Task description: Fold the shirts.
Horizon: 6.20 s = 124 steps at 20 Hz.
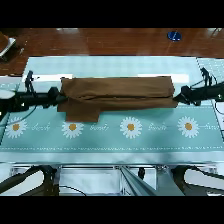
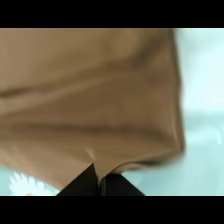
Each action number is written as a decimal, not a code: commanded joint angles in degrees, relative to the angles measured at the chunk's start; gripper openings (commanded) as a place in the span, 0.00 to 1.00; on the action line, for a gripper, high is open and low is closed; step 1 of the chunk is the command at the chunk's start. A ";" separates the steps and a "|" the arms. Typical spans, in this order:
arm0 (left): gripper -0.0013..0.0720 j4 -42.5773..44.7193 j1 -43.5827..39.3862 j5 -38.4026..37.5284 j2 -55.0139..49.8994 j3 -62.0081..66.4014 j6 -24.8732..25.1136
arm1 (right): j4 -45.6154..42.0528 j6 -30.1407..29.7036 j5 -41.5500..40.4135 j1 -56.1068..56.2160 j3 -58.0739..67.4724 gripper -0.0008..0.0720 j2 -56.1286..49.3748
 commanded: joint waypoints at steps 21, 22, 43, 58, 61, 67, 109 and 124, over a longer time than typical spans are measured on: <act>0.71 14.10 7.54 -23.80 -32.11 43.04 -12.72 | 4.96 2.03 4.72 -5.77 34.14 0.58 -25.33; 0.71 20.31 8.76 -24.72 -29.38 42.18 -13.53 | 3.45 2.23 7.63 -7.65 33.99 0.58 -25.40; 0.04 20.48 -15.74 9.33 6.88 2.80 -12.00 | 5.90 -2.75 6.80 3.41 28.13 0.04 -20.57; 0.04 17.42 -49.72 9.97 -21.29 29.31 -12.04 | 0.55 5.11 8.35 -1.09 -16.83 0.04 48.09; 0.04 17.27 -53.40 4.90 -33.20 44.46 -15.30 | 3.85 5.49 8.76 -1.11 -16.81 0.04 50.27; 0.04 14.25 -61.35 -1.57 -46.62 58.07 -19.76 | 5.03 5.09 8.55 -1.11 -16.81 0.04 50.25; 0.04 15.02 -11.45 0.63 39.93 -23.89 -16.50 | 18.84 7.63 -3.76 42.14 51.34 0.58 -30.80; 0.04 14.99 -11.52 0.63 39.93 -24.04 -16.48 | -14.45 11.23 23.63 32.00 51.41 0.57 -8.81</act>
